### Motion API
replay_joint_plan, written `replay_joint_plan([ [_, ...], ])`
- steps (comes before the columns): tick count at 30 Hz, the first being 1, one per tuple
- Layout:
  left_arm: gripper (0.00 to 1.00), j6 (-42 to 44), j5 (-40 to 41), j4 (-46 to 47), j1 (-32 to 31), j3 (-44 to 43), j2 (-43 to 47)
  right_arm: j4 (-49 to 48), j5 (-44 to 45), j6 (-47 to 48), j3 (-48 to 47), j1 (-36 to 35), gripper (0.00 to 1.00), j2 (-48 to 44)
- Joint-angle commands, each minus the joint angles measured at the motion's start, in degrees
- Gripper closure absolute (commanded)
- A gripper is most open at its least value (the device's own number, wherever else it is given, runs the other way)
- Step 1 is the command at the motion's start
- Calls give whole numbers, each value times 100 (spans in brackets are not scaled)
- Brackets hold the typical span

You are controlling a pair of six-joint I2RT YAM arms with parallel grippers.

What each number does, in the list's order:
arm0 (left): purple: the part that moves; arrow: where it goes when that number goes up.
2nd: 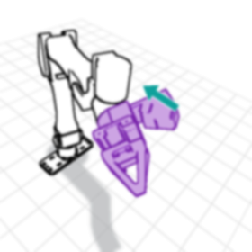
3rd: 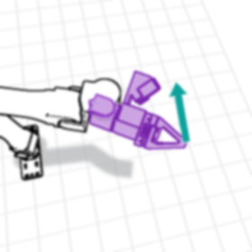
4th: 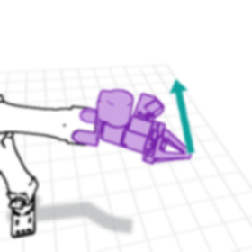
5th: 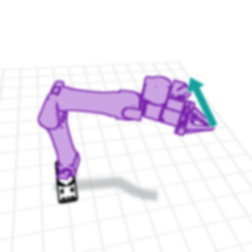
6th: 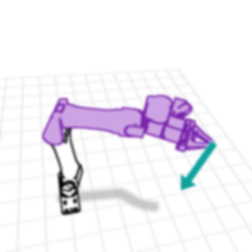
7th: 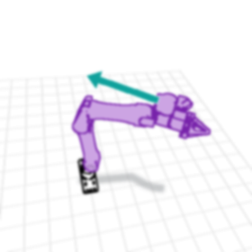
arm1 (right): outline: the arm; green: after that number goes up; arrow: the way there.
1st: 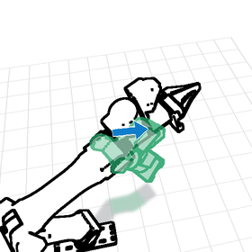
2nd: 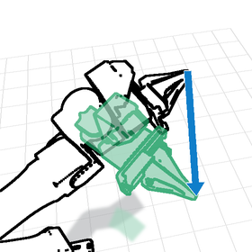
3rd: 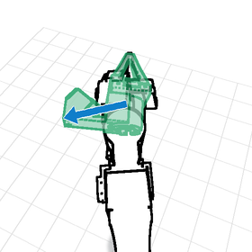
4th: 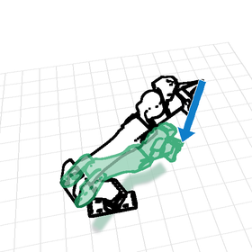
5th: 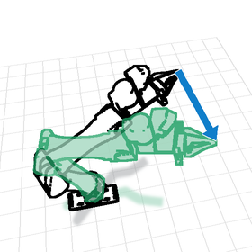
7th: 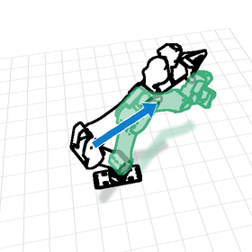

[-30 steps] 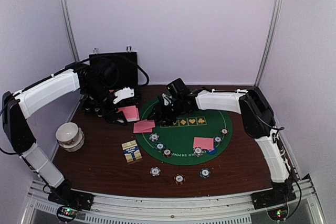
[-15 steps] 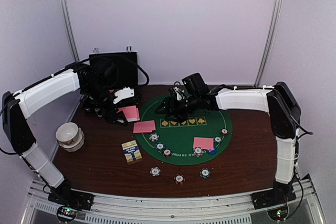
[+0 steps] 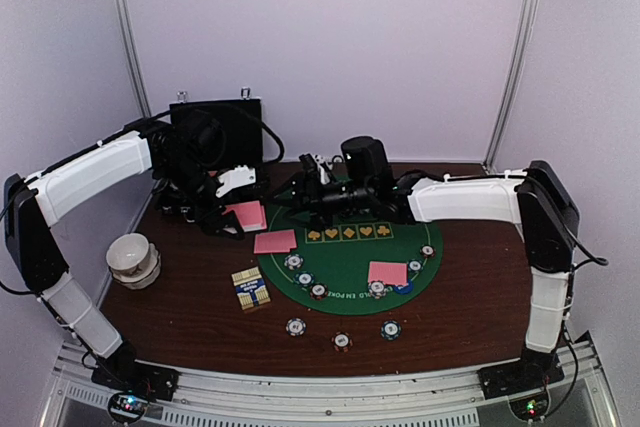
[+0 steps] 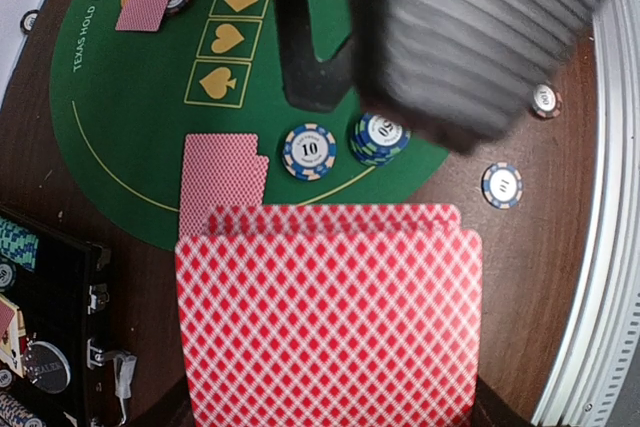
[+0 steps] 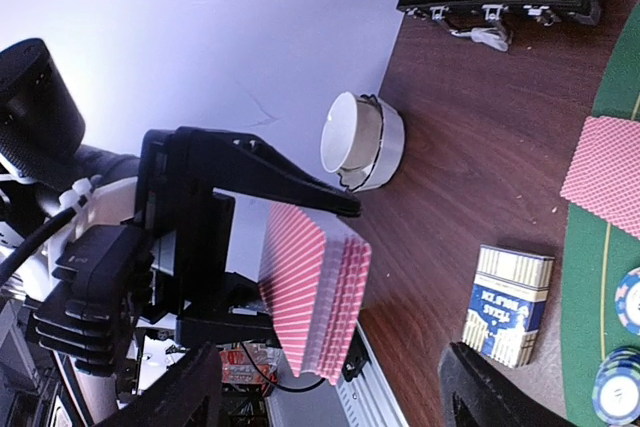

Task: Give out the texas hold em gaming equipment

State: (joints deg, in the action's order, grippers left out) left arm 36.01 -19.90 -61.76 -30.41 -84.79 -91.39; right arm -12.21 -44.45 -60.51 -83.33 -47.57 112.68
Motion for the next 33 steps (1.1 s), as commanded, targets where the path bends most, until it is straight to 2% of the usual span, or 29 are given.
replay_joint_plan([
  [1, 100, -90, -198, 97, 36, -213, 17, -365, -177, -190, -294, -146, 22, 161],
  [22, 100, -101, -257, 65, 36, -217, 52, -113, -425, -329, -1306, -420, 21, 1060],
  [33, 100, -77, -262, 67, 36, -202, 69, -167, -495, -590, -1509, -435, 27, 1424],
])
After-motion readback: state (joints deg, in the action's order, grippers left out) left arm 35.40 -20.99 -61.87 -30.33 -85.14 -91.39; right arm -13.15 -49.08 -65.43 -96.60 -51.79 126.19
